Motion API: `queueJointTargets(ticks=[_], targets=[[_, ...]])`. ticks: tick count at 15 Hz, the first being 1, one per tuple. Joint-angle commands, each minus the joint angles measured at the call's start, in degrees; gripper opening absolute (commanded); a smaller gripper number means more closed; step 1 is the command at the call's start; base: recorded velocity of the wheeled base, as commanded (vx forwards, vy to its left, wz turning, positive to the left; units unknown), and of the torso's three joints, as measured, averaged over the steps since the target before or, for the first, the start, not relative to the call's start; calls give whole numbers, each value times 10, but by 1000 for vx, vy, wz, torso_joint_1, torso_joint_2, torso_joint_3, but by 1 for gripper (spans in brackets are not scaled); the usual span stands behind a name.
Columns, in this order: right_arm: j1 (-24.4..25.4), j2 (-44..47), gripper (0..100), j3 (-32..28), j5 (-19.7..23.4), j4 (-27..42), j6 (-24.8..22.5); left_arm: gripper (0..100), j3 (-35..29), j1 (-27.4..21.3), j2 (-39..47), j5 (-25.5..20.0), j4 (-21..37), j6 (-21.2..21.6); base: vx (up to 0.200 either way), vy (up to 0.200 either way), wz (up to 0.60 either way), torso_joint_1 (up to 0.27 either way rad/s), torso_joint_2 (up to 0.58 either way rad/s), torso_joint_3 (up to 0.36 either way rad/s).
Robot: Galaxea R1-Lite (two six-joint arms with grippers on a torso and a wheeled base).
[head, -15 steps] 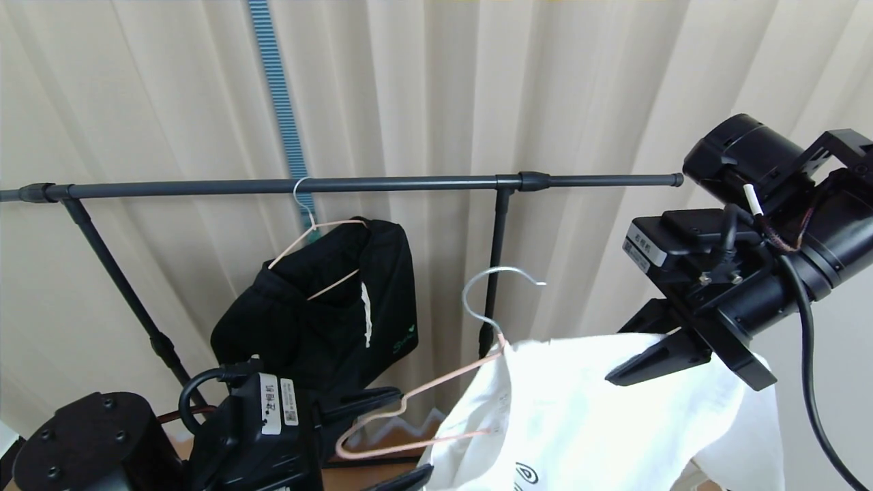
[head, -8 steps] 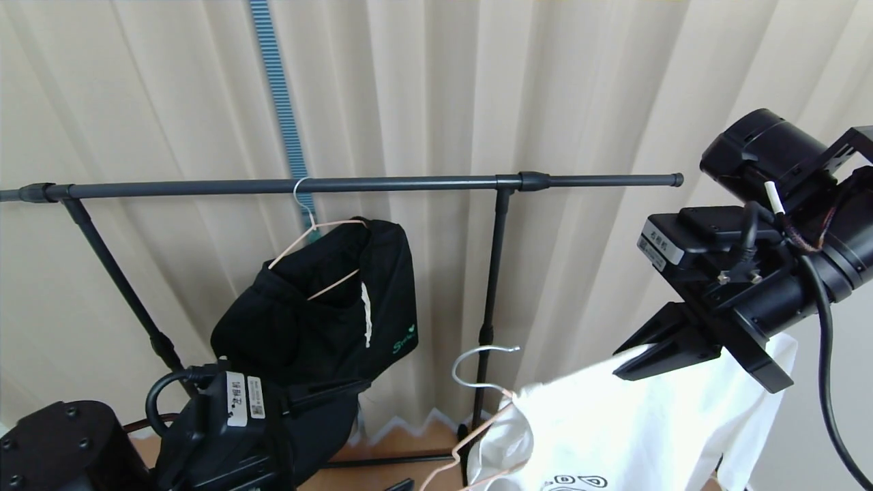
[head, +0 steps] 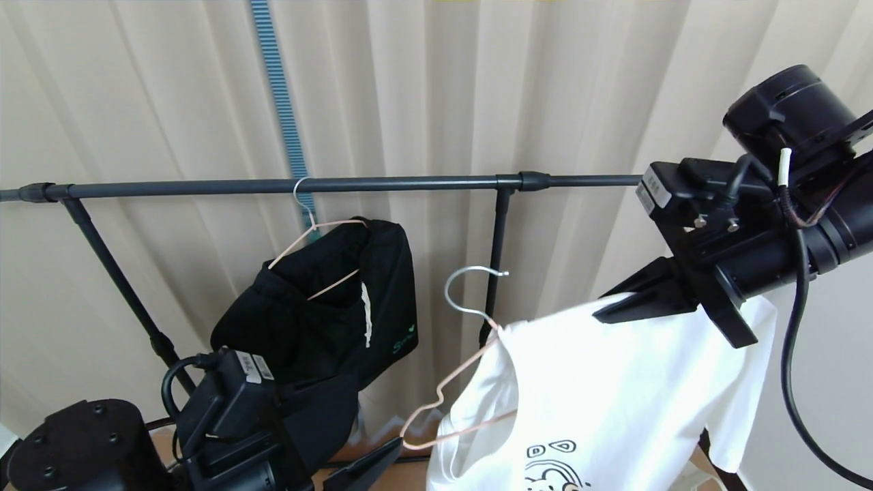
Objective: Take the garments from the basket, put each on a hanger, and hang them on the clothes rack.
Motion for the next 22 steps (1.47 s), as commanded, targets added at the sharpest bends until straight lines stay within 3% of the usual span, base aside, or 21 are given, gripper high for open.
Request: queueJointTargets(ticks=[1, 3, 5, 8, 12, 14, 18, 22], targets=[[2, -24, 0, 2, -13, -20, 27, 100, 0, 0, 30, 8, -1, -17, 0, 0, 0, 0, 0, 0], [4, -39, 0, 12, -16, -45, 58, 100, 0, 1, 42, 23, -1, -40, 0, 0, 0, 0, 0, 0], [4, -70, 0, 64, -23, -109, 78, 100, -1, 3, 65, 60, -1, -53, 0, 0, 0, 0, 0, 0], [9, -113, 0, 166, -43, -222, 104, 100, -40, 19, 59, 79, 12, -77, 0, 0, 0, 0, 0, 0], [19, -161, 0, 315, -74, -399, 169, 100, -143, 12, 11, 94, 231, -148, 0, 0, 0, 0, 0, 0], [19, -192, 0, 378, -74, -467, 196, 100, -166, 3, 6, 95, 289, -171, 0, 0, 0, 0, 0, 0], [19, -233, 0, 493, -74, -598, 258, 100, -165, -19, 11, 115, 296, -178, 0, 0, 0, 0, 0, 0], [19, -238, 0, 508, -76, -630, 295, 100, -173, -40, 13, 115, 296, -178, 0, 0, 0, 0, 0, 0]])
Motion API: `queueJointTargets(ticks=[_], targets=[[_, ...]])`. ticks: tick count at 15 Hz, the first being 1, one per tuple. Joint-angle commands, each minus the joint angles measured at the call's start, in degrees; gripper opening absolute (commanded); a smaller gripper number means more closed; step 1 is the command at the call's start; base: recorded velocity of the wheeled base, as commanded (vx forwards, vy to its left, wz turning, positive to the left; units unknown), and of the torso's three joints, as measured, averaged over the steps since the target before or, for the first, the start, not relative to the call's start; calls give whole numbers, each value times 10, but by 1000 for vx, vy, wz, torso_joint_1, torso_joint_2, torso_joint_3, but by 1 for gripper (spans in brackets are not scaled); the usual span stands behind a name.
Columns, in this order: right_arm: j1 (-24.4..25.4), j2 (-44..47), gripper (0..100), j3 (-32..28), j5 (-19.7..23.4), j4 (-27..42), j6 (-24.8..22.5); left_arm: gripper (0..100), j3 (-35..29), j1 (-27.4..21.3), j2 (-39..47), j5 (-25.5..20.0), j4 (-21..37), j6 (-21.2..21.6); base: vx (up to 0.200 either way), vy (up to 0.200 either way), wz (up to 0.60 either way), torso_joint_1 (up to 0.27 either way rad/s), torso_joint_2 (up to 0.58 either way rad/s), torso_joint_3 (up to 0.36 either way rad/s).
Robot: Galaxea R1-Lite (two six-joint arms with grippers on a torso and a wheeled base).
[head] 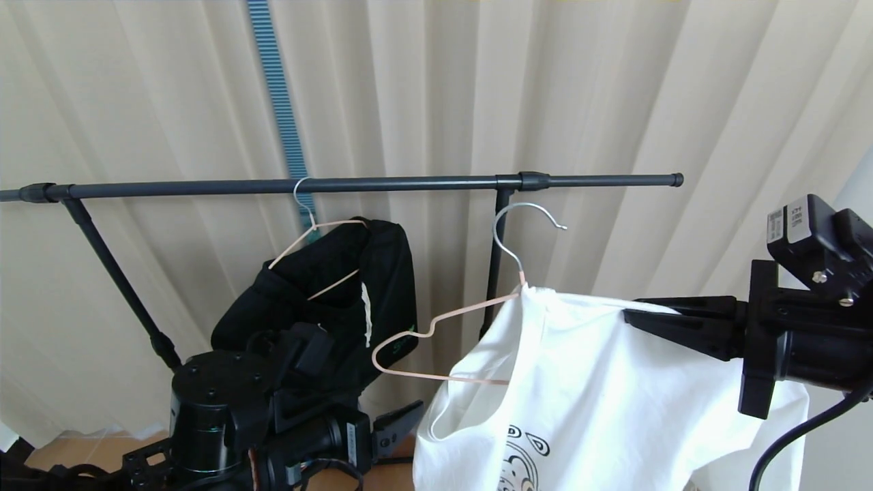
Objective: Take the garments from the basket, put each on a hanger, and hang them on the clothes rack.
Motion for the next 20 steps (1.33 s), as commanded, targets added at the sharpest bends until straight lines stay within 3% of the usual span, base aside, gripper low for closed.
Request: queueJointTargets(ticks=[1, 6, 14, 20], targets=[[0, -7, 0, 3, 1, -1, 9, 100, -7, -13, 10, 1, 0, -1, 0, 0, 0, 0, 0, 0], [0, -11, 0, 2, -25, -1, 23, 100, -26, -36, 29, 22, 0, 1, 0, 0, 0, 0, 0, 0], [7, -20, 0, 2, -25, -2, 31, 100, -53, -69, 79, 67, -1, 4, 0, 0, 0, 0, 0, 0], [17, -34, 0, 4, -25, -1, 31, 100, -103, -88, 131, 105, 0, 40, 0, 0, 0, 0, 0, 0]])
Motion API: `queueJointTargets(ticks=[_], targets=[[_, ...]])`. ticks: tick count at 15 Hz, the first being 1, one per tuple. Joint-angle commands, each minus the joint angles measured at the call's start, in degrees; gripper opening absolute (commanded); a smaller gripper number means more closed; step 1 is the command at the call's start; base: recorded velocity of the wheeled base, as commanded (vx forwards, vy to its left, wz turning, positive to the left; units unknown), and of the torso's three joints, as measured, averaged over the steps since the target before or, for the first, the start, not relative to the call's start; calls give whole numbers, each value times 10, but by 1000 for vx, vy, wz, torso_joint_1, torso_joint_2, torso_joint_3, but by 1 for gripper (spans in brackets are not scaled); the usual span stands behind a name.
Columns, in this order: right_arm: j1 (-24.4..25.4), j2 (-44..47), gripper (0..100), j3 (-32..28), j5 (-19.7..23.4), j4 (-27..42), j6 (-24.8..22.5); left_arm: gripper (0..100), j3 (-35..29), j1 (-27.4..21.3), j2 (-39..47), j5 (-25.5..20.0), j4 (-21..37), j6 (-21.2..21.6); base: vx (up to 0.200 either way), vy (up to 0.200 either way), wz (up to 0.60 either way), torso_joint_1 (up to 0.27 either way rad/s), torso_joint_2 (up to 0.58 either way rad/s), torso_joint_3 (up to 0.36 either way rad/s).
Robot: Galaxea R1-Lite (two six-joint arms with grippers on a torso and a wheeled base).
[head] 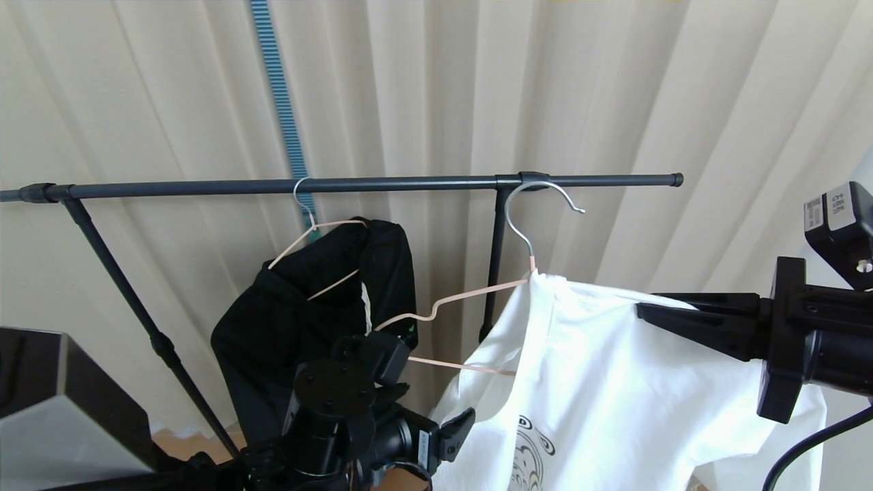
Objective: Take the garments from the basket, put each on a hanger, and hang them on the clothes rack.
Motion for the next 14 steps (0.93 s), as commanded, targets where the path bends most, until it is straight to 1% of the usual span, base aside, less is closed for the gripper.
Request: queueJointTargets(ticks=[1, 5, 6, 12, 14], targets=[[1, -7, 0, 1, 0, 1, 0, 100, -15, -3, 27, 15, 0, 3, 0, 0, 0, 0, 0, 0], [1, -11, 0, 1, 0, 1, 1, 100, -14, -3, 40, 26, 0, 3, 0, 0, 0, 0, 0, 0], [1, -12, 0, 0, 0, 0, 0, 0, -15, -4, 46, 32, -1, 4, 0, 0, 0, 0, 0, 0], [-9, -5, 0, 1, 0, 1, 1, 0, -10, 0, 27, 35, -4, 13, 0, 0, 0, 0, 0, 0], [-18, -2, 0, 2, 6, 1, 1, 0, -6, 10, 10, 41, -4, 27, 0, 0, 0, 0, 0, 0]])
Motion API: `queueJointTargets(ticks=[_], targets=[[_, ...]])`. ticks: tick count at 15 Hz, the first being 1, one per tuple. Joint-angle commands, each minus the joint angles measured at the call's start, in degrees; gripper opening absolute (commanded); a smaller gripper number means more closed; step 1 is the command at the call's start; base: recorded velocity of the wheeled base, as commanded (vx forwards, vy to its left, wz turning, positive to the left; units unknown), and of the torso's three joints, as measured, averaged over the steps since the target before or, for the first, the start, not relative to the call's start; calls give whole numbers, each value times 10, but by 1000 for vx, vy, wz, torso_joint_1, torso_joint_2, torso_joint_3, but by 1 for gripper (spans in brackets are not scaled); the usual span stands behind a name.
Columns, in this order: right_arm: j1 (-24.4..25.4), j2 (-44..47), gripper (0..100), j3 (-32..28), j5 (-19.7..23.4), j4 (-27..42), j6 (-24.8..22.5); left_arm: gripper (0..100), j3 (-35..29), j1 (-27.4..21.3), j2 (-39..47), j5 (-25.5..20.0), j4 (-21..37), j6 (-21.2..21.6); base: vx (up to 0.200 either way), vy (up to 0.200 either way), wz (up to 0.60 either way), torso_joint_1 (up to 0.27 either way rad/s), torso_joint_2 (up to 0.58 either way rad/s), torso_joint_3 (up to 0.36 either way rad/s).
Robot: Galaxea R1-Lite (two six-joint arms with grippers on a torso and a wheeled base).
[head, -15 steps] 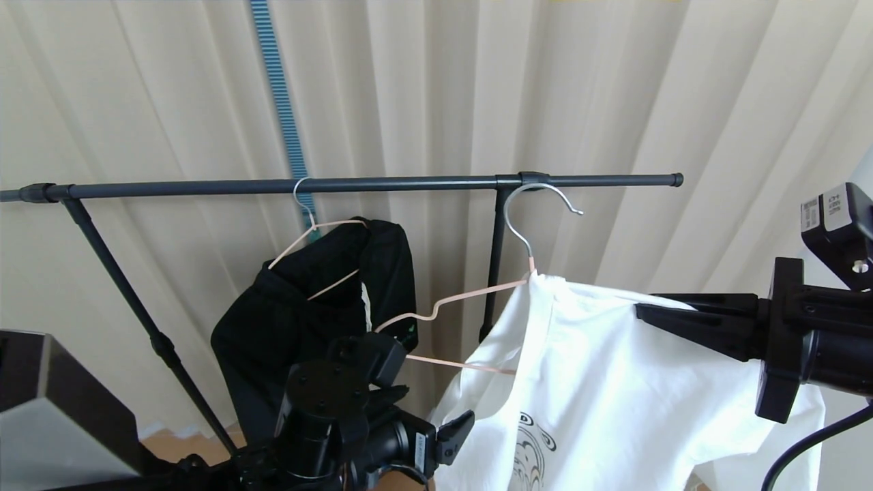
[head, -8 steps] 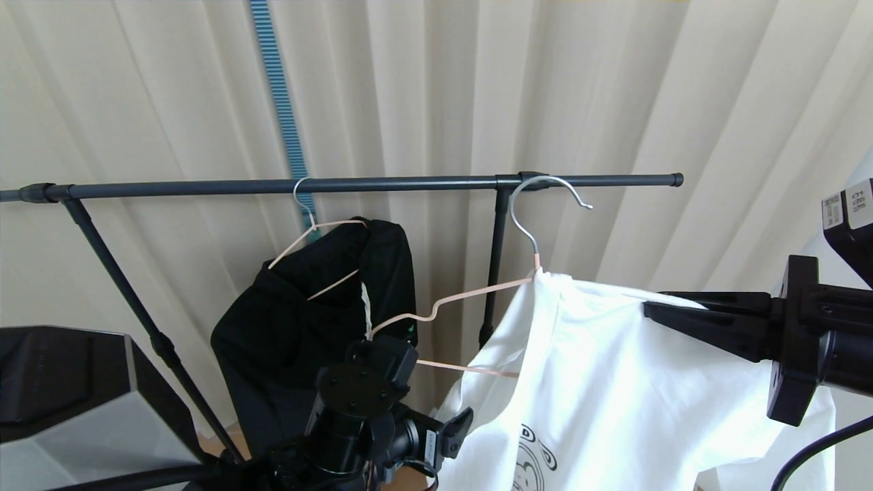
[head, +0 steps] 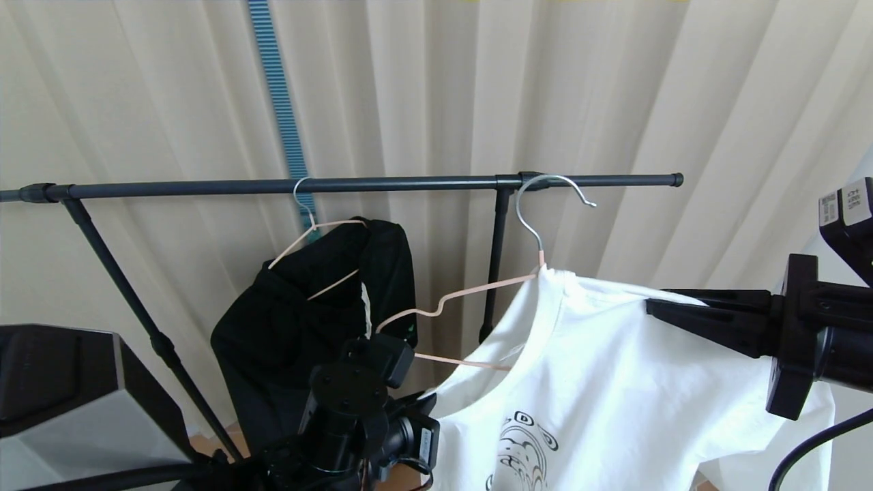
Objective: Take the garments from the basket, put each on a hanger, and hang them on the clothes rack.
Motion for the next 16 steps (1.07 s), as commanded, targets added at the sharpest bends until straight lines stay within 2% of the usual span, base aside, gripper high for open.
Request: queueJointTargets(ticks=[1, 16], targets=[[-4, 6, 0, 1, 5, 0, 0, 0, 3, 11, -17, 7, -1, 3, 0, 0, 0, 0, 0, 0], [-23, -2, 0, 10, 16, 1, -2, 0, 15, 77, -41, 19, -1, 8, 0, 0, 0, 0, 0, 0]])
